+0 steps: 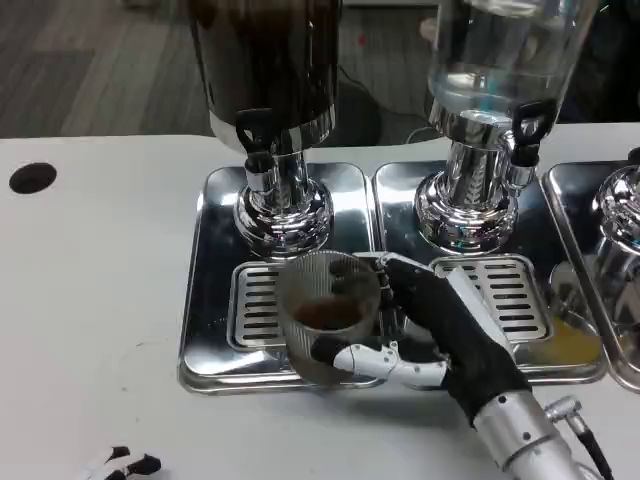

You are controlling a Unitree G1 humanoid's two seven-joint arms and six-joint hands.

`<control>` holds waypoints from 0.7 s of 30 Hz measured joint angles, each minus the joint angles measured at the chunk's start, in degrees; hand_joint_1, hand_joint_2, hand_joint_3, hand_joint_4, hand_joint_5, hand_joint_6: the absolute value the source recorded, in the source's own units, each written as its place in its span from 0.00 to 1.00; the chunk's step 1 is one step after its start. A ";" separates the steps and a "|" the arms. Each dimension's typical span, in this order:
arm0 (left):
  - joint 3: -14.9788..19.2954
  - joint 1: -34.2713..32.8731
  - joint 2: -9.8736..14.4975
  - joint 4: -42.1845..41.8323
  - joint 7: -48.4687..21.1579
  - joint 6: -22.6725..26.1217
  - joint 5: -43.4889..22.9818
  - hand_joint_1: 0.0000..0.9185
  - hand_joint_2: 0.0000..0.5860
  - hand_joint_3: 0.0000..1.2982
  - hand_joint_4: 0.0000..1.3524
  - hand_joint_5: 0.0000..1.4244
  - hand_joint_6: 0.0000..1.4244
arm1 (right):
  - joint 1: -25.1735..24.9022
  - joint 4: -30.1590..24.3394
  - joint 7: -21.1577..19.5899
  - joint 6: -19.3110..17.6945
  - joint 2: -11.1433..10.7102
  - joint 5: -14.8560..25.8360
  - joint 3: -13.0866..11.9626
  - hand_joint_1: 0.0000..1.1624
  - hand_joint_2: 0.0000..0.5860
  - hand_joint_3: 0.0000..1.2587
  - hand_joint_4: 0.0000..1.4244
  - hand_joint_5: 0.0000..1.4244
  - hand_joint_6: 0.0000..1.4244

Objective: Grasp the cup under the faucet to collect the drink, then remove the cup.

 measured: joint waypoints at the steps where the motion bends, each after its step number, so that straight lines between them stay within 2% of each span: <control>1: -0.12 -0.06 0.02 -0.01 -0.02 0.18 0.04 0.00 0.20 0.21 0.09 0.16 0.32 | 0.57 -0.46 0.37 -0.23 -0.19 0.34 -0.07 0.62 0.07 0.35 0.33 0.33 0.24; 8: -1.24 -1.37 0.91 -0.10 -0.26 1.95 0.45 0.00 0.20 0.21 0.08 0.16 0.32 | 3.80 -2.87 2.33 -1.87 -1.65 2.37 -0.45 0.61 0.07 0.35 0.33 0.33 0.24; 21: -3.35 -2.66 1.28 -0.81 -0.35 5.26 2.06 0.00 0.20 0.21 0.08 0.16 0.32 | 7.68 -3.75 6.20 -5.46 -3.28 6.35 -3.22 0.61 0.06 0.35 0.33 0.33 0.24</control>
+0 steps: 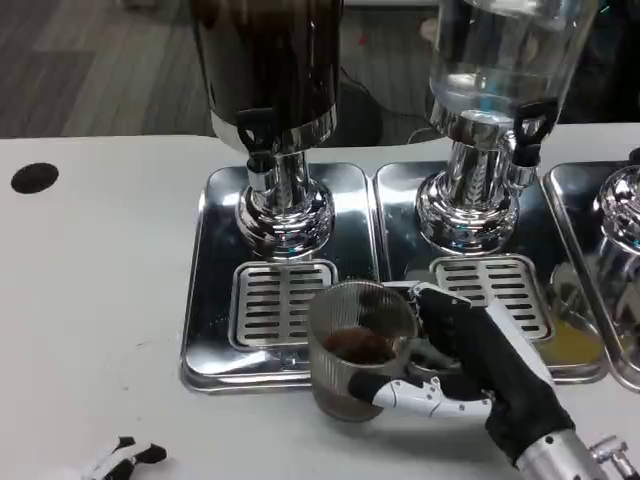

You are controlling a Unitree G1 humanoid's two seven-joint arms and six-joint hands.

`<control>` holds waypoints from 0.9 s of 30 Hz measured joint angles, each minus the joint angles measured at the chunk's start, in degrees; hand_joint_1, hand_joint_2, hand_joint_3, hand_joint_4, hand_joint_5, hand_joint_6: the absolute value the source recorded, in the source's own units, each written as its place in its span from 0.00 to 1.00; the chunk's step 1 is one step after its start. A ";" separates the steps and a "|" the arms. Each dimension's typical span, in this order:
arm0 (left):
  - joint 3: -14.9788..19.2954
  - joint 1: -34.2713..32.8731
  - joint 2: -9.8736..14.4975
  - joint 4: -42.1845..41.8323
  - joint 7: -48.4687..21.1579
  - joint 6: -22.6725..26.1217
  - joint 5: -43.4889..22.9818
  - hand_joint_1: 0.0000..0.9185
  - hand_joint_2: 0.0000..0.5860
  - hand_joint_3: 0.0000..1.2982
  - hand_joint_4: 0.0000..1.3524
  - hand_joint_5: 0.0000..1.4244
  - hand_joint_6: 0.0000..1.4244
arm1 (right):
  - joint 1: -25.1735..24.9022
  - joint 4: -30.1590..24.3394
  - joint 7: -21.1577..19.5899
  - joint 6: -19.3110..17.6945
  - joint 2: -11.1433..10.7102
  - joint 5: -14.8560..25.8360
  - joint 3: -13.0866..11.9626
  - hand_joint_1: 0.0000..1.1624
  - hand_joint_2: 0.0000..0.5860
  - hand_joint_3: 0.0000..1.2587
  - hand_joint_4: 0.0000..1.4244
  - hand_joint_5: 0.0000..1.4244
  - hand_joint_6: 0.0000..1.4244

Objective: Grasp the cup under the faucet to collect the drink, then remove the cup.

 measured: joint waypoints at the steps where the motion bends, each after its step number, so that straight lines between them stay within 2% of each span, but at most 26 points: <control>1: -0.19 -0.26 0.02 0.00 -0.06 0.37 0.00 0.00 0.20 0.21 0.08 0.16 0.32 | 0.09 0.00 0.03 -0.34 -0.16 0.36 -0.53 0.61 0.06 0.35 0.33 0.33 0.24; 10: -1.32 -1.37 0.53 -0.06 -0.09 2.30 0.11 0.00 0.19 0.21 0.08 0.17 0.32 | 1.84 0.60 2.05 -3.98 -1.31 2.28 -2.25 0.62 0.08 0.35 0.33 0.33 0.24; 13: -1.63 -1.38 0.74 -0.52 -0.38 3.03 0.12 0.00 0.19 0.21 0.08 0.17 0.32 | 1.88 1.57 2.50 -6.70 -1.69 2.42 -3.12 0.62 0.08 0.35 0.33 0.33 0.24; 27: -3.09 -1.50 1.91 -1.92 -1.04 5.58 0.28 0.00 0.19 0.21 0.08 0.17 0.32 | 1.98 9.66 3.53 -13.97 -2.97 2.70 -5.20 0.63 0.08 0.35 0.33 0.33 0.25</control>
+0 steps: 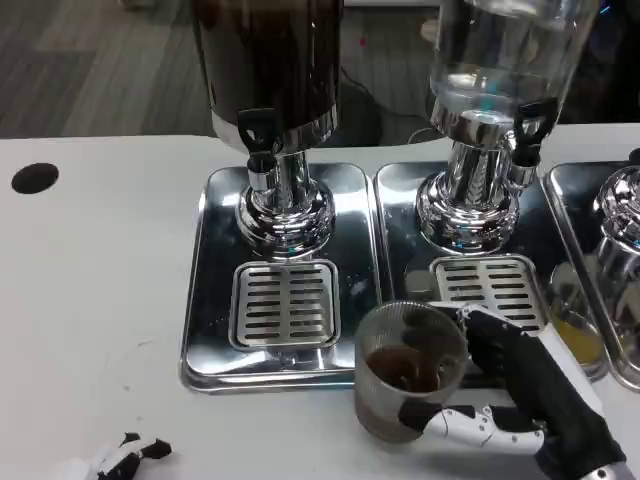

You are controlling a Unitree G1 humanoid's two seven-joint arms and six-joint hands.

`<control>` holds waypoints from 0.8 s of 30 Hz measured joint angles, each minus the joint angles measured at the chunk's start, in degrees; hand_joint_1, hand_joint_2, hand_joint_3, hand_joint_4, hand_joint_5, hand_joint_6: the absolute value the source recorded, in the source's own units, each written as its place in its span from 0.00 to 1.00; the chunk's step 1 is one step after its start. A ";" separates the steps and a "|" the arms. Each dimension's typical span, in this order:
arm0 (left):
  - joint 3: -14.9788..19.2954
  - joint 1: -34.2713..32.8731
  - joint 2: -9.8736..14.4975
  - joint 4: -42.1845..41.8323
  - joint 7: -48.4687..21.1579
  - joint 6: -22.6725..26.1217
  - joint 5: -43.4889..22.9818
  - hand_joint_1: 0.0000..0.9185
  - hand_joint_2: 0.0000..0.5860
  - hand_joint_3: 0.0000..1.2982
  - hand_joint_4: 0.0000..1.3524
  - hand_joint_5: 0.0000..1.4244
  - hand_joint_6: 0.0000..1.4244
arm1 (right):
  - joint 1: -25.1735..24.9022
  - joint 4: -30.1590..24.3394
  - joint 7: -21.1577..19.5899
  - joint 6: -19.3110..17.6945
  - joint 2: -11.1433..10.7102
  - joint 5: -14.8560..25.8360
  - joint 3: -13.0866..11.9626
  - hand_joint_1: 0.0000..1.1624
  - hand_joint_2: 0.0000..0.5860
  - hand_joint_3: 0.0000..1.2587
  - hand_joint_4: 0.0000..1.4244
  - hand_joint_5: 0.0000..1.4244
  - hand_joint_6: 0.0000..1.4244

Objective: Grasp the cup under the faucet to collect the drink, then remove the cup.

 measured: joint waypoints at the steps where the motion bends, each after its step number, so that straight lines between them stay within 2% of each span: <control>1: -0.06 0.00 0.05 -0.04 0.00 0.09 0.00 0.00 0.19 0.21 0.08 0.17 0.32 | -0.01 0.51 0.04 -0.58 -0.04 0.00 -0.11 0.63 0.08 0.35 0.33 0.33 0.25; 8: -0.46 -0.02 0.23 -0.28 -0.01 0.66 0.08 0.00 0.19 0.21 0.08 0.17 0.32 | -0.53 5.11 0.09 -5.48 -0.05 0.02 -0.51 0.63 0.08 0.35 0.33 0.33 0.25; 16: -1.14 -0.34 0.75 -0.57 -0.14 1.68 0.24 0.00 0.19 0.21 0.08 0.17 0.32 | -1.28 11.32 0.04 -12.83 -0.38 -0.05 -1.49 0.64 0.09 0.35 0.33 0.33 0.26; 18: -1.27 -0.41 0.87 -0.61 -0.14 1.85 0.25 0.00 0.19 0.20 0.08 0.17 0.32 | -1.51 12.12 0.01 -13.54 -0.39 -0.07 -1.72 0.64 0.09 0.35 0.33 0.33 0.26; 24: -1.91 -1.31 1.29 -0.41 -0.24 2.49 0.25 0.00 0.19 0.20 0.08 0.18 0.32 | -1.91 15.90 -0.85 -18.25 -0.89 -1.26 -2.53 0.64 0.09 0.35 0.33 0.33 0.26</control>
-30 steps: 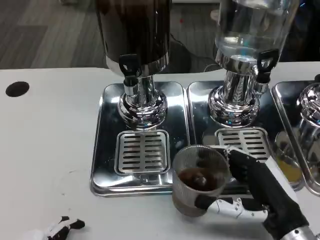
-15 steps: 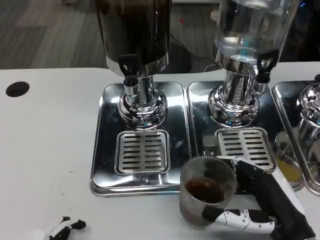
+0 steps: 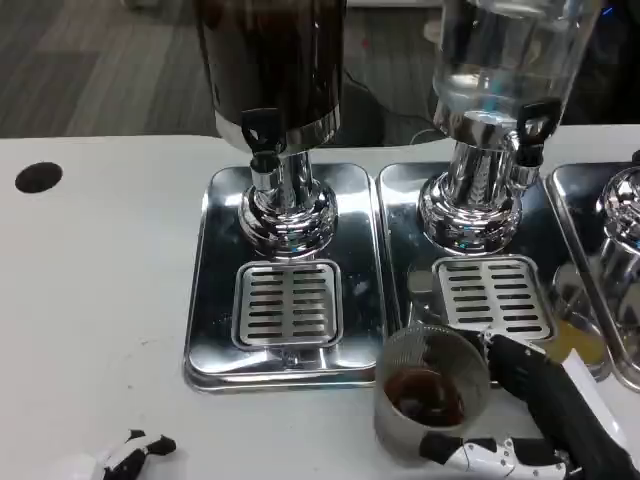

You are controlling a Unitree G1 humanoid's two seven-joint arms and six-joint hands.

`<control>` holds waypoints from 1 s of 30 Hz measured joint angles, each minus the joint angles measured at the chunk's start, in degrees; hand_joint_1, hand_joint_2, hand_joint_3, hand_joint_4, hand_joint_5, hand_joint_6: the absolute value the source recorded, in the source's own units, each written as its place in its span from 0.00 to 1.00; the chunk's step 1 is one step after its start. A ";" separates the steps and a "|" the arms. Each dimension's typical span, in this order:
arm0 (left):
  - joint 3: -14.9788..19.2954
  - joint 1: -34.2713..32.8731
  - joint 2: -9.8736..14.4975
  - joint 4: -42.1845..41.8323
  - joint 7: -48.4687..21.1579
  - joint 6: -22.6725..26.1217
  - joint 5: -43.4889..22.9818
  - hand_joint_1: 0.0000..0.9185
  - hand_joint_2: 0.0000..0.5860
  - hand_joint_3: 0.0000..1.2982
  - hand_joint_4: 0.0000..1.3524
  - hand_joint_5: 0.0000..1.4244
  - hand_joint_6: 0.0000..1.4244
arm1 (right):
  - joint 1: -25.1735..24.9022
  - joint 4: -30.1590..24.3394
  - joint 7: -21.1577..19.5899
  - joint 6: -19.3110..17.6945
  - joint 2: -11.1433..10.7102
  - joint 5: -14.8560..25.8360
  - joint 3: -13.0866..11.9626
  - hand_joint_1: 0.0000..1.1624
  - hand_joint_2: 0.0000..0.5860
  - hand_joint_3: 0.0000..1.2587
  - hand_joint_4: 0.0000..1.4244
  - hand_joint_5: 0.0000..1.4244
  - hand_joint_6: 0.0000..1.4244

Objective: Grasp the cup under the faucet to collect the drink, then remove the cup.

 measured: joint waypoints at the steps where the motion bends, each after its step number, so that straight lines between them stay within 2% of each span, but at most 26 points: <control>1: -0.12 -0.15 0.04 0.06 0.00 0.11 0.00 0.00 0.19 0.20 0.08 0.18 0.32 | -0.08 0.62 -0.12 -0.73 -0.10 -0.24 -0.05 0.64 0.09 0.35 0.33 0.33 0.26; 10: -0.58 -0.73 0.54 0.18 0.00 0.71 0.00 0.00 0.19 0.20 0.08 0.18 0.32 | -0.35 4.96 -1.33 -3.76 -1.00 -2.72 -0.09 0.65 0.10 0.35 0.33 0.33 0.26; 24: -1.11 -1.34 0.78 0.43 0.00 1.17 0.35 0.00 0.19 0.19 0.07 0.18 0.33 | -1.05 8.09 -1.95 -6.43 -1.06 -2.80 -0.02 0.65 0.10 0.35 0.32 0.33 0.25; 30: -1.56 -1.54 0.80 0.43 0.00 1.54 1.00 0.00 0.19 0.19 0.07 0.18 0.34 | -1.35 8.60 -2.12 -6.66 -1.17 -2.99 0.27 0.64 0.08 0.27 0.26 0.28 0.16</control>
